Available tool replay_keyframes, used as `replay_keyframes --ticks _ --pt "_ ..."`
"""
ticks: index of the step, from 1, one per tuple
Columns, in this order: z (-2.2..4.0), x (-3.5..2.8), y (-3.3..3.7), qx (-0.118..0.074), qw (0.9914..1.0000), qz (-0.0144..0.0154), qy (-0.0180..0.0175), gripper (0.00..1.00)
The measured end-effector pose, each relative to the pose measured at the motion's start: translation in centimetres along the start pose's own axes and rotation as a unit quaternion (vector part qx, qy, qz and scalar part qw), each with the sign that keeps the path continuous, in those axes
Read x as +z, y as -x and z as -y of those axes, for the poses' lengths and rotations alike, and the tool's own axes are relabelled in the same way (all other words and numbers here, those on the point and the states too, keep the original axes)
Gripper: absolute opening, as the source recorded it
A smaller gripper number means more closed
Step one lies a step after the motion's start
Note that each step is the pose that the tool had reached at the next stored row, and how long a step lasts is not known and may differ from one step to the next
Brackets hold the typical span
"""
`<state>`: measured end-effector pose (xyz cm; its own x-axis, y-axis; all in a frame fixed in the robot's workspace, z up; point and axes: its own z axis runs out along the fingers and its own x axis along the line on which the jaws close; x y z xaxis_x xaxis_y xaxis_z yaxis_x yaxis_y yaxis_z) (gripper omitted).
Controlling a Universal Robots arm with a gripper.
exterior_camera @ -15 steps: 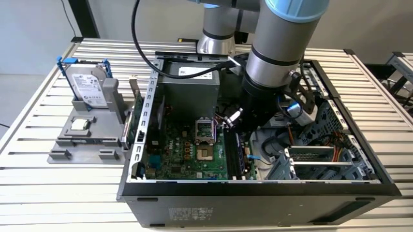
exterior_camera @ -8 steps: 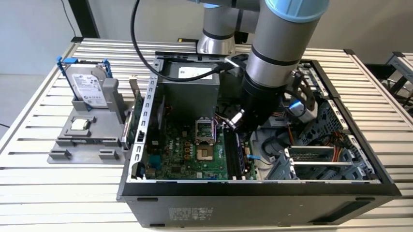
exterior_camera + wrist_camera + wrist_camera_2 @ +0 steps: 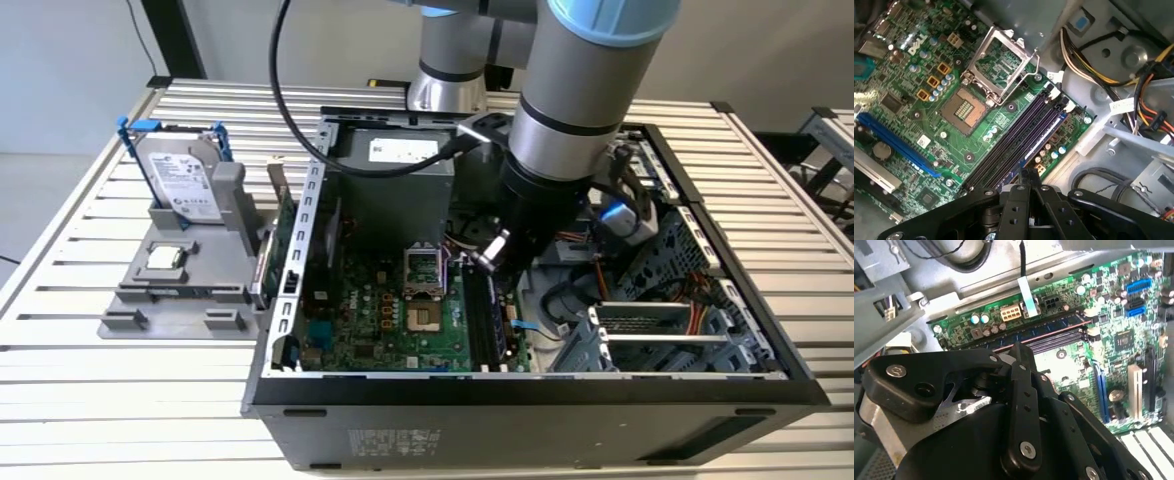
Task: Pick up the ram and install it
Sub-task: 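Press down the ram until it locks into place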
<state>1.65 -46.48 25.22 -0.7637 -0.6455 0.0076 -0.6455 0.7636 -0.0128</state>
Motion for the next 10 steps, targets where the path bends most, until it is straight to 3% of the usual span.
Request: replay_keyframes --ticks 4,7,10 --pt "0.00 0.01 0.00 -0.025 0.99964 0.0056 0.0060 0.00" --pt "0.00 0.02 0.01 -0.047 0.99887 0.0062 0.0065 0.00" --pt "0.00 0.01 0.01 -0.073 0.99732 0.0063 0.0064 0.00"
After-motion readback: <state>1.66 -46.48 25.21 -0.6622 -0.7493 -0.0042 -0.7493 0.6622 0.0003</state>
